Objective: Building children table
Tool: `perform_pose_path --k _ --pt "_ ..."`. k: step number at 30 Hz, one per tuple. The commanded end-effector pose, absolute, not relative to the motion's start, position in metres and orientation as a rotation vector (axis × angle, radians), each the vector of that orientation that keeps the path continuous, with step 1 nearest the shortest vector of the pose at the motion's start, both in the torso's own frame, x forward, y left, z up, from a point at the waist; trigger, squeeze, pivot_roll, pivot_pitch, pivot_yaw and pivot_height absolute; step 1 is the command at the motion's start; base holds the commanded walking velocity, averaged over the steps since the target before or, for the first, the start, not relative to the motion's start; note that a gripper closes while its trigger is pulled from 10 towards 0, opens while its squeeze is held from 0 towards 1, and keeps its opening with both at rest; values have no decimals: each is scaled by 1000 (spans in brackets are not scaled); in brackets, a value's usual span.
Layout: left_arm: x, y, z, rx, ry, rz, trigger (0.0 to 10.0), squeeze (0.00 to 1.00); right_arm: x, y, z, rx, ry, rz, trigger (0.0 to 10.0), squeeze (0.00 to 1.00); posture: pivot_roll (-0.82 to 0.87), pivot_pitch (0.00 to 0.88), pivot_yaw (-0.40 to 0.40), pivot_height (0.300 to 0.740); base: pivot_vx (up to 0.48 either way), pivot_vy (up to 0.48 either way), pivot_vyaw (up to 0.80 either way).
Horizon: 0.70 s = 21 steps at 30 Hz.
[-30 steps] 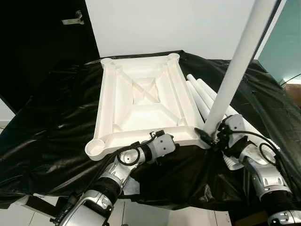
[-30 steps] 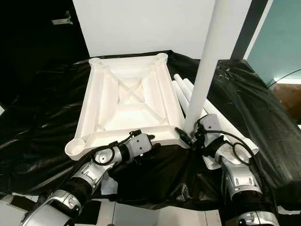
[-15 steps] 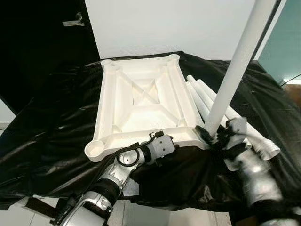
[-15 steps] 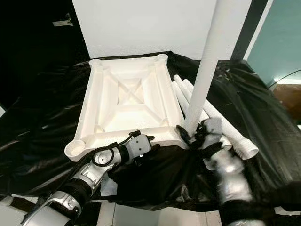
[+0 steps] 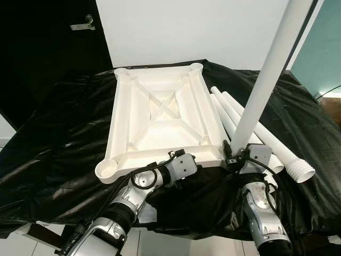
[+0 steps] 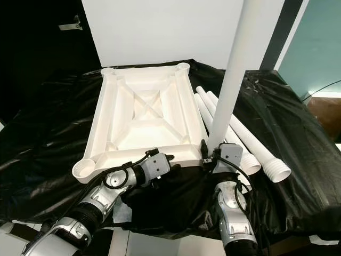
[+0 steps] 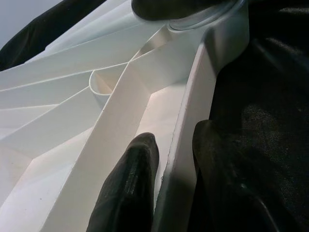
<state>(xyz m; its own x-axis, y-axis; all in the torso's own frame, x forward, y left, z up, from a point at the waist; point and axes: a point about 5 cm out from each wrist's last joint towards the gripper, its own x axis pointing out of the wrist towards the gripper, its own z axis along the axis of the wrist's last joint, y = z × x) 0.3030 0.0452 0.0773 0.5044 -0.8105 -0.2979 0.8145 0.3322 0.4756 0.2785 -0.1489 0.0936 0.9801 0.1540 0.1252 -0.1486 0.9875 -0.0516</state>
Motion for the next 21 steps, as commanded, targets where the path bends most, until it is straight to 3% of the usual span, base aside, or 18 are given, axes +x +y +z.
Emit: perform_pose_path --k 1,4,5,11,18,19,21 --pt "288 54 41 641 202 -1096 10000 0 277 -137 81 -49 -46 264 10000 1000 -40 21 -1 740 0 0 0" --pt "288 54 41 638 203 -1096 10000 0 278 -140 82 -78 -33 299 10000 1000 -40 21 -1 740 0 0 0" --pt "287 54 40 637 205 -1096 10000 0 281 -146 87 -108 -33 351 10000 0 -49 22 -1 740 0 0 0" --pt "285 52 39 635 207 -1106 10000 0 285 -182 122 -204 -34 598 10000 0 -70 29 2 740 0 0 0" --pt "287 50 40 634 202 -1108 10000 0 280 -191 129 -272 31 776 10000 0 -71 27 -1 740 0 0 0" --pt "287 51 40 634 202 -1106 10000 0 280 -192 129 -275 50 806 0 0 -66 26 -4 740 0 0 0" --pt "287 52 40 633 203 -1100 10000 0 281 -194 129 -278 82 846 0 0 -61 26 -7 740 0 0 0"
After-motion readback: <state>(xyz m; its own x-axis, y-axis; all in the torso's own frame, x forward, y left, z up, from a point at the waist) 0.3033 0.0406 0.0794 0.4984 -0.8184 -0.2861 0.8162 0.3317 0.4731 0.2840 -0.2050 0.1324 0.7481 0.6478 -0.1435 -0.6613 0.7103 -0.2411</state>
